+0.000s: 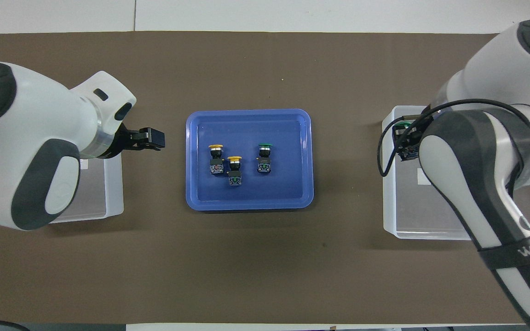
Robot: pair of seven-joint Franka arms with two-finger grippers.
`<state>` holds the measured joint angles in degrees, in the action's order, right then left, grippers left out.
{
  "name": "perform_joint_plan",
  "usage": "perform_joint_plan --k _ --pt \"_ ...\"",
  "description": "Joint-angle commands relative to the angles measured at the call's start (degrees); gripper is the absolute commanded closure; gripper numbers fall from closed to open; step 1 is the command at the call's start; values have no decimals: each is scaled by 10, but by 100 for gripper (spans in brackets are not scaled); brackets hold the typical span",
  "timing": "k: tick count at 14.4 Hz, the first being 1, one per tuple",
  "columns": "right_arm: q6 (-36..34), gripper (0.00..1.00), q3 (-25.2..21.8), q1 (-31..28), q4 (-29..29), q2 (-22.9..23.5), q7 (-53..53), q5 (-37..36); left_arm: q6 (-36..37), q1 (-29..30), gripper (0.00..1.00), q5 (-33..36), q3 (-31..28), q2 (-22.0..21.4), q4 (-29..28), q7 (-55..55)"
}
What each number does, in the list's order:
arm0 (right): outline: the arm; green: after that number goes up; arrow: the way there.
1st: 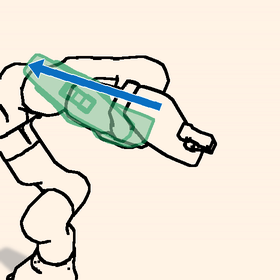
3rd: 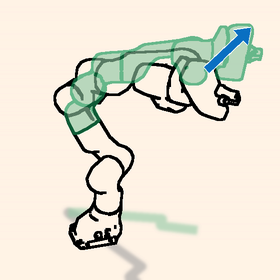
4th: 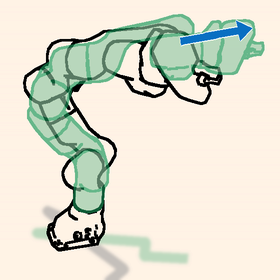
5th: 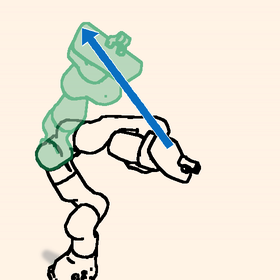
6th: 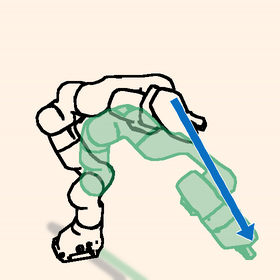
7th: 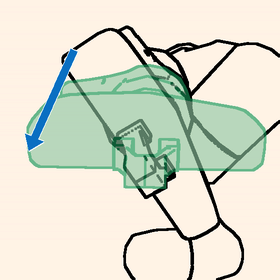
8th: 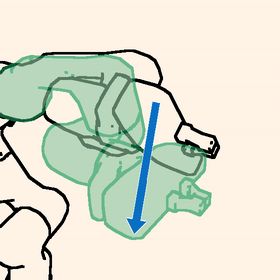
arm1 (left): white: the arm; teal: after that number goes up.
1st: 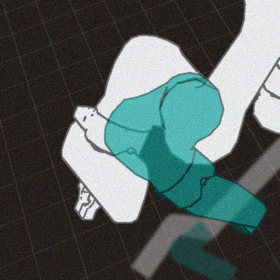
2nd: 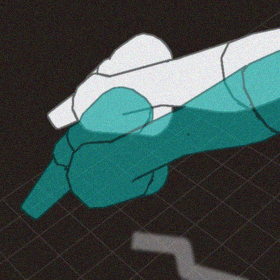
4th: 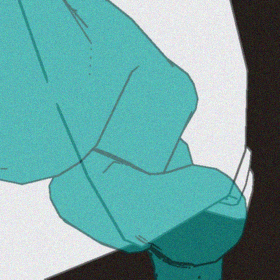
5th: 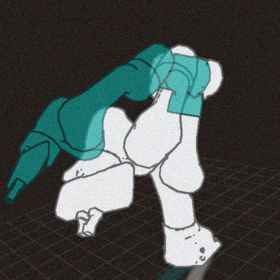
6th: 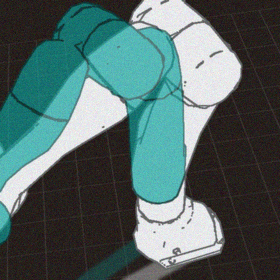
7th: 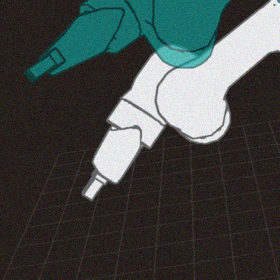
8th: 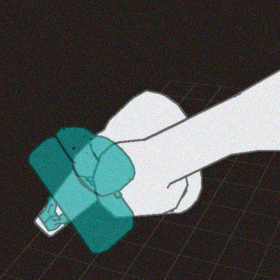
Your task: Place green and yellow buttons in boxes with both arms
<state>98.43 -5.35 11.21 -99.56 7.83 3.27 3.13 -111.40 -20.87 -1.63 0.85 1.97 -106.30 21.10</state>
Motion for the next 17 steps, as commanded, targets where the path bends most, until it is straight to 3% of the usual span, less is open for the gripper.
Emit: perform_joint_plan --k 1,4,6,12,15,16,17 --pt "67 96 9 -70 -105 -37 -91 6 -70 -64 0 -5 -8 52 -3 80" --pt "213 96 8 -94 -241 -78 -137 6 -154 -122 3 -5 -8 86 -30 133" --pt "274 96 7 -96 -291 -90 -151 5 -210 -146 6 -5 -8 102 -59 148" --pt "347 95 6 -116 -322 -73 -161 -3 -248 -171 13 -4 -8 149 -65 154" --pt "360 88 6 -119 -330 -64 -161 -5 -259 -177 15 -3 -9 156 -66 153" --pt "360 70 7 -117 -332 -65 -160 -5 -258 -176 16 -3 -10 156 -70 152" --pt "360 15 7 -117 -332 -65 -160 -5 -259 -175 16 -3 -9 155 -75 151"
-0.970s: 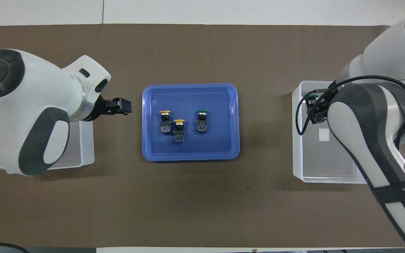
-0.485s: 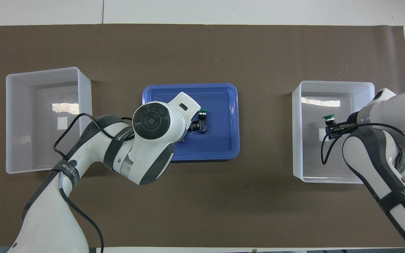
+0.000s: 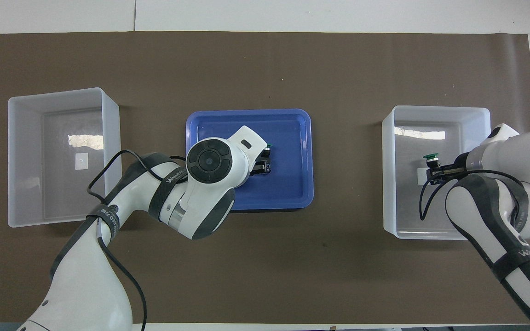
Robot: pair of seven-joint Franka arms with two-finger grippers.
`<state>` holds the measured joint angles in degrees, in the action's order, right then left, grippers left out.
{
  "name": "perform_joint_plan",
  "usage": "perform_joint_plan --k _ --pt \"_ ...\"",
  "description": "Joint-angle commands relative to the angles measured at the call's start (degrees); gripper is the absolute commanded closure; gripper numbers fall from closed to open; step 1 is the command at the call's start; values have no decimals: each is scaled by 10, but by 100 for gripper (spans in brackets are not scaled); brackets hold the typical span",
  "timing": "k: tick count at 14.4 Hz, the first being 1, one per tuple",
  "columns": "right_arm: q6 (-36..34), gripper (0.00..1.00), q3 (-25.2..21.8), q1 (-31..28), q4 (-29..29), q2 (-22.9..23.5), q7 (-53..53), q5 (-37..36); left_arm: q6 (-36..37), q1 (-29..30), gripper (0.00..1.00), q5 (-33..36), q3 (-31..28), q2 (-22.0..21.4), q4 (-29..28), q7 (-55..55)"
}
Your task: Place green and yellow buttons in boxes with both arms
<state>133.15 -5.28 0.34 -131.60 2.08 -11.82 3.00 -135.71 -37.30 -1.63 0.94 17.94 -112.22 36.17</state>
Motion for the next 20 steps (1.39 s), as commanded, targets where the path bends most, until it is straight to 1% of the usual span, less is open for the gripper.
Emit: perform_joint_plan --k 1,3,4,6,7,9,10,11,13,15,18,20 --pt "11 0 6 -8 -10 -8 -10 -4 -17 -12 18 -3 -10 -4 -22 0" --pt "-9 0 6 -9 7 -6 -15 -5 -18 -13 18 -3 -10 -4 -25 2" --pt "-43 0 7 -8 27 -8 -15 -5 -22 -13 18 -3 -10 -4 -30 2" --pt "-123 0 10 -3 90 -6 -11 -4 -30 -14 18 -3 -10 -6 -39 2" --pt "-144 0 11 -3 112 -6 -11 -3 -31 -15 19 -3 -10 -5 -40 2" --pt "-164 0 17 8 132 -7 -10 -2 -31 -15 23 -3 -10 -5 -43 3" --pt "-165 0 17 10 133 -6 -9 -2 -32 -16 30 -3 -10 -6 -44 3" --pt "-164 0 17 10 133 -7 -9 -2 -32 -20 41 -3 -10 -7 -46 3" --pt "-166 0 17 11 133 -6 -1 -2 -30 -20 69 -3 -10 -7 -48 3" --pt "-166 0 17 13 134 -8 -1 -2 -29 -20 100 -3 -11 -7 -48 4" --pt "-177 0 19 28 148 -20 0 5 -25 -19 100 -3 -12 -7 -44 4" --pt "-212 0 19 56 195 -12 35 6 -11 -17 100 -3 -12 -19 -40 7"
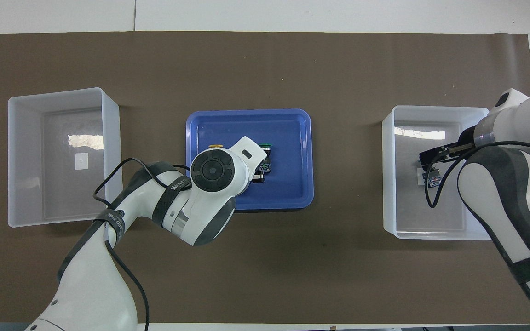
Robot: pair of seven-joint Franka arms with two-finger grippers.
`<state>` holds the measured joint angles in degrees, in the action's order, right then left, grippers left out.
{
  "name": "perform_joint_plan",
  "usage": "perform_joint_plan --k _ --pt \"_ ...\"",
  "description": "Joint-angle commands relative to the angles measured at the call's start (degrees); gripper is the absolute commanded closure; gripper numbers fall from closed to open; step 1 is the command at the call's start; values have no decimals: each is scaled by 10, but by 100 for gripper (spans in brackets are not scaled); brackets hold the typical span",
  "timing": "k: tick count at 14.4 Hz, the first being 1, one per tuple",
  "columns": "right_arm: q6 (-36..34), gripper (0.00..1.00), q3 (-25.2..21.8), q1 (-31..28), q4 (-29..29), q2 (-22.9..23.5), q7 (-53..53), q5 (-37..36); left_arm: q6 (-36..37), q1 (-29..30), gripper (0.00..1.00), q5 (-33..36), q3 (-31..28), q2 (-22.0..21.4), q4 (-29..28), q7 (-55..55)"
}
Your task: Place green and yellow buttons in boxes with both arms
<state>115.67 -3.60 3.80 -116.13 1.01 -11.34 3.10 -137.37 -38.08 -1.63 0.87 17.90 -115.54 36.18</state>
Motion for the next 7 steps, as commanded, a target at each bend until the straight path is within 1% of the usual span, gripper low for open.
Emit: perform_joint_plan --k 1,3,5,7 --pt "-39 0 3 47 56 6 68 5 36 -5 100 -3 -10 -45 3 10" --pt "-13 0 3 98 59 8 143 5 149 15 100 -5 -11 -96 45 4" --pt "8 0 3 133 61 18 207 6 246 58 100 -5 -10 -129 94 -7" --pt "28 0 6 141 61 28 221 10 287 119 100 -5 -14 -165 104 -70"
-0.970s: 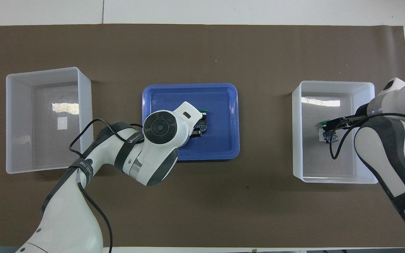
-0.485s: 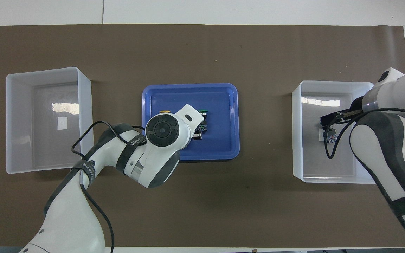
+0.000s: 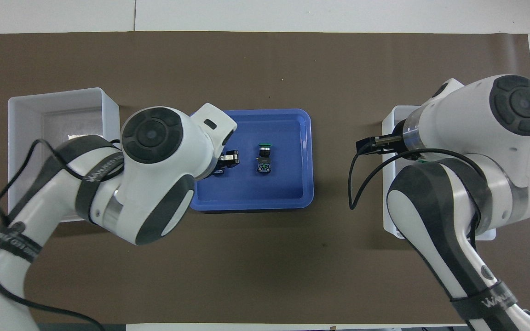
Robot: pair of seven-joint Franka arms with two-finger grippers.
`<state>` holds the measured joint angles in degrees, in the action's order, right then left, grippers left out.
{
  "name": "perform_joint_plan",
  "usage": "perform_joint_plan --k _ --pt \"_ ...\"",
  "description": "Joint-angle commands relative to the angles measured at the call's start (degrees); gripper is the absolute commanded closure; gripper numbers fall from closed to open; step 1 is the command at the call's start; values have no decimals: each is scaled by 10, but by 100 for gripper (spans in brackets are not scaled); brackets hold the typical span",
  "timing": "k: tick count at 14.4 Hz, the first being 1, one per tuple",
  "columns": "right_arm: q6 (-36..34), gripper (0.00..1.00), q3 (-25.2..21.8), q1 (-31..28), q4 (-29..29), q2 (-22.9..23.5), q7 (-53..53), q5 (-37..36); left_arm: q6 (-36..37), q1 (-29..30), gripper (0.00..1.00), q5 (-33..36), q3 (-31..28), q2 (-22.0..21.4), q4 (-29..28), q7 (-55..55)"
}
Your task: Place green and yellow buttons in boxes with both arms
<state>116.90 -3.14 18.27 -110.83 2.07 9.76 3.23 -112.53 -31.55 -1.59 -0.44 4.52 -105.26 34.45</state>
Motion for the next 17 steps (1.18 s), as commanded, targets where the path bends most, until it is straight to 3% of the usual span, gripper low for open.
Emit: perform_joint_plan --k 1,4,6,9,11,14,17 --pt "25 0 2 6 10 28 21 37 60 95 100 -5 -2 -42 1 -109" --pt "73 0 2 76 45 78 100 69 76 226 100 -5 -2 -50 -6 -302" --pt "80 0 2 112 99 125 148 67 56 278 100 -5 -2 -44 -18 -373" --pt "90 0 2 168 164 209 208 -28 -13 312 100 -4 -4 -40 -72 -412" --pt "137 0 2 179 145 231 238 -46 -84 316 100 -4 -4 -36 -127 -422" --pt "183 25 2 186 125 252 255 -45 -141 309 100 -4 -4 -21 -179 -423" --pt "200 26 2 181 115 257 263 -45 -182 311 100 -4 -4 -21 -215 -423"
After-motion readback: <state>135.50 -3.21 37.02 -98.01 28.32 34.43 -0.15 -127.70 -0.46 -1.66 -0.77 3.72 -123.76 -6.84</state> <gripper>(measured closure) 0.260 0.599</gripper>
